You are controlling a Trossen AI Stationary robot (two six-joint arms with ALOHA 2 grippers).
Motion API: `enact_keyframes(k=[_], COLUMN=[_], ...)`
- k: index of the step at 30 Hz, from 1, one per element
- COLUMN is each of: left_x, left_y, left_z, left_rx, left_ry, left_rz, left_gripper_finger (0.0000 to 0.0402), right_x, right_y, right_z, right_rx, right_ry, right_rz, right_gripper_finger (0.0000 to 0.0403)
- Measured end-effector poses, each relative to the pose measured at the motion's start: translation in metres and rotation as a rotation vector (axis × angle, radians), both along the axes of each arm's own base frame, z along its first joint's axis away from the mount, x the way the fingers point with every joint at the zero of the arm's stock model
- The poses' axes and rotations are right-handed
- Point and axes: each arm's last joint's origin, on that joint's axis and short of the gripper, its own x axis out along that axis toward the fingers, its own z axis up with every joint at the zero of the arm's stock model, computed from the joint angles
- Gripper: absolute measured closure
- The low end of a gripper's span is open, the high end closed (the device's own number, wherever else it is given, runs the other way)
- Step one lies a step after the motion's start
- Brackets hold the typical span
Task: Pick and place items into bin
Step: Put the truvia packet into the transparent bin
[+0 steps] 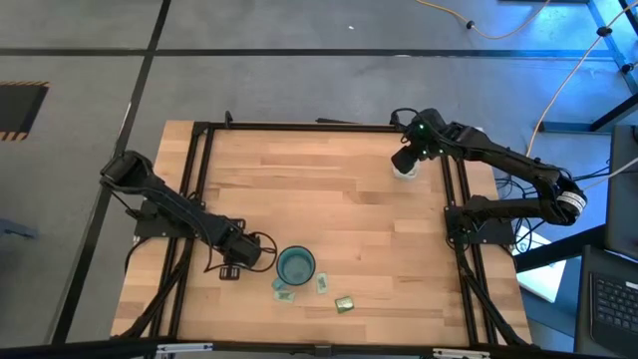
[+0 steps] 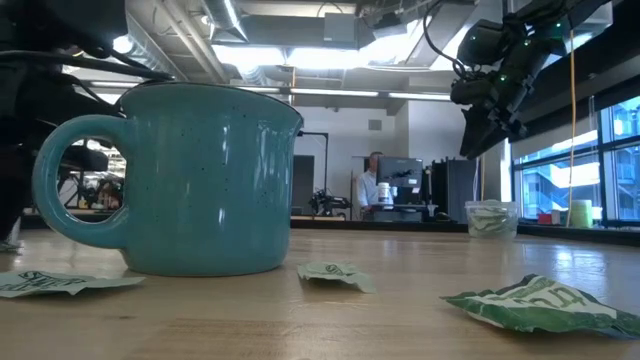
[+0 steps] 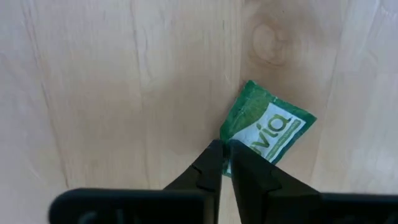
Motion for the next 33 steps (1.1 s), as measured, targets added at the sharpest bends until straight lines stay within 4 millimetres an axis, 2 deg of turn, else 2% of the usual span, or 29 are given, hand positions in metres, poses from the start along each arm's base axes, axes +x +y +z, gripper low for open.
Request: enact_keyframes(k=[5, 12, 16, 20, 22, 26, 30, 33], left_x=[0.004, 0.02, 0.027, 0.019, 0.015, 0.02, 0.036, 0.055], left_y=[0.002, 0.01, 0.022, 0.04, 0.05, 0.068, 0.085, 0.096], left_z=[0.013, 0.039, 0.059, 0.082, 0.091, 0.106, 0.113, 0.116], left_rx=[-0.036, -0.087, -0.03, 0.076, 0.179, 0.352, 0.474, 0.502], left_ry=[0.027, -0.096, -0.206, -0.208, -0.216, -0.356, -0.524, -0.648], left_rz=[0.029, 0.081, 0.143, 0.209, 0.247, 0.312, 0.381, 0.388], left_gripper_finger=[0.0398, 0.0399, 0.04, 0.0399, 0.04, 0.0399, 0.0399, 0.0399], right_x=[0.0, 0.0, 0.002, 0.002, 0.005, 0.016, 0.035, 0.05], right_y=[0.0, 0.0, -0.001, -0.002, -0.001, 0.005, 0.016, 0.029], right_z=[0.0, 0.0, 0.001, 0.002, 0.003, 0.007, 0.018, 0.027], right_rx=[0.0, -0.007, -0.029, -0.051, -0.083, -0.128, -0.17, -0.223], right_ry=[0.0, -0.003, -0.01, -0.005, 0.001, -0.064, -0.258, -0.39], right_rz=[0.0, 0.005, 0.022, 0.052, 0.1, 0.257, 0.494, 0.674], right_gripper_finger=[0.0278, 0.0278, 0.0278, 0.0278, 0.0278, 0.0278, 0.0278, 0.0278])
